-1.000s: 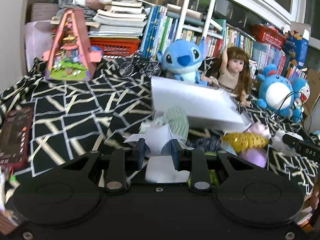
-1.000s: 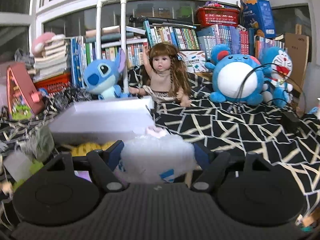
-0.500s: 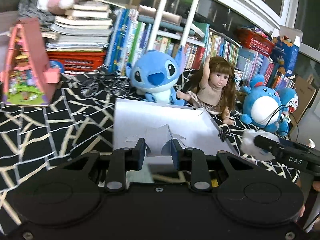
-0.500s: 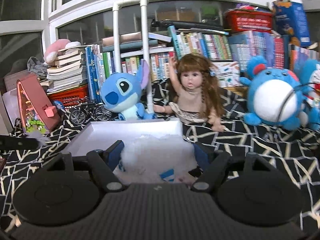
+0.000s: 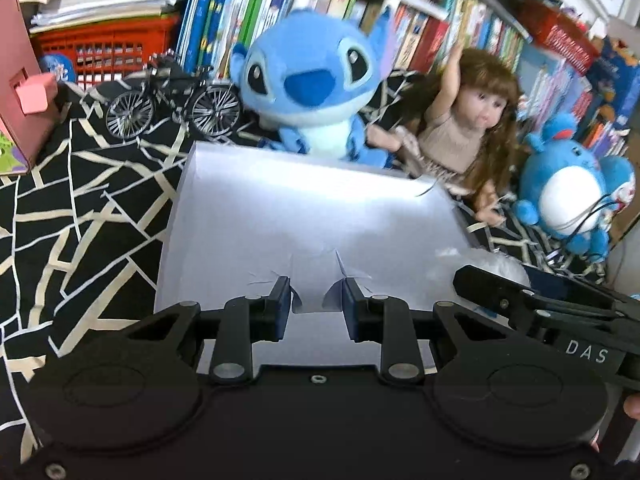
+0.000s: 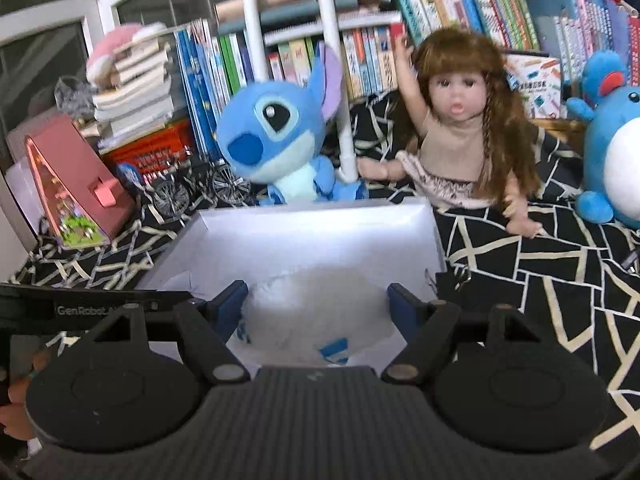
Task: Organize soft objects
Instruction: 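Carry both items over the white box and open both tools to drop them, then withdraw both open tools from the box back toward the pile, then grasp the yellow sequin pillows with the right tool while the left tool grasps the white foam block, then carry the pillows and foam block into the white box and open both tools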
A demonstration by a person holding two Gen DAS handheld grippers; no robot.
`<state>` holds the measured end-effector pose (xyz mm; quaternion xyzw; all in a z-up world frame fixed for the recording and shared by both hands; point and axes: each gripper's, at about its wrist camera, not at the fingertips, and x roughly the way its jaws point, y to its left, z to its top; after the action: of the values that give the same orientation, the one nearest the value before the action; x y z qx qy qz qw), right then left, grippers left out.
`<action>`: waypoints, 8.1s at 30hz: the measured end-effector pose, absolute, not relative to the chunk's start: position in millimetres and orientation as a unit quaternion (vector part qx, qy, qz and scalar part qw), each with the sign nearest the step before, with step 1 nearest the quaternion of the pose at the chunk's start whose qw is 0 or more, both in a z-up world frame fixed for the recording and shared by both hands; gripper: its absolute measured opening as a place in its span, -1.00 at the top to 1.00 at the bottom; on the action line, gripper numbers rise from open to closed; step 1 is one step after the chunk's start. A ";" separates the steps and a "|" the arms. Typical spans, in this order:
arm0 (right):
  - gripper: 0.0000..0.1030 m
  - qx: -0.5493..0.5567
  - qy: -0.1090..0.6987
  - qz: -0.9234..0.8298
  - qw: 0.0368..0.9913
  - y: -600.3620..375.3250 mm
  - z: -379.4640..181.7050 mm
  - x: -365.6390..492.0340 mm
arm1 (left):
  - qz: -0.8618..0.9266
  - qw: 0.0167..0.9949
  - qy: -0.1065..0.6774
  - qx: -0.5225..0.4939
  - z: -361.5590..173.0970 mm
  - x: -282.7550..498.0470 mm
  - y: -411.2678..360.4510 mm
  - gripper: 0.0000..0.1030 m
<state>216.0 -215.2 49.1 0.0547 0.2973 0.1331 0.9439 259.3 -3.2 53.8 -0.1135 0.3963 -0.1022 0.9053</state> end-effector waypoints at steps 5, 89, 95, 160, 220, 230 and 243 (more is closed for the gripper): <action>-0.49 0.049 0.312 0.127 0.940 -209.6 34.0 226.6 | -0.096 0.900 0.410 -0.115 39.0 268.5 -5.8 0.50; -1.00 -0.020 0.179 0.152 0.972 -222.5 32.4 61.7 | -0.099 0.950 0.291 -0.053 54.9 69.4 17.9 -0.62; -1.00 -0.032 0.189 0.145 0.971 -222.1 21.9 56.4 | -0.089 0.951 0.289 -0.061 46.0 53.5 30.3 -0.63; -1.00 -0.043 0.259 0.109 0.959 -183.1 -15.8 104.0 | -0.057 0.942 0.326 -0.057 -1.7 53.8 47.6 -0.51; 0.33 -0.063 0.247 0.110 0.961 -166.0 -4.9 101.1 | -0.092 0.954 0.280 -0.048 54.2 84.2 32.2 -0.13; 0.38 -0.035 0.206 0.131 0.969 -179.3 35.3 92.1 | -0.110 0.954 0.274 -0.044 75.9 112.7 27.4 -0.13; 0.36 0.059 0.240 0.144 0.958 -216.2 82.5 194.6 | -0.109 0.933 0.330 -0.093 94.0 241.3 7.4 -0.13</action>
<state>194.6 -216.2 82.5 0.0591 0.2400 0.1442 0.9582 241.3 7.4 94.0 -0.0930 0.3303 -0.1093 0.9329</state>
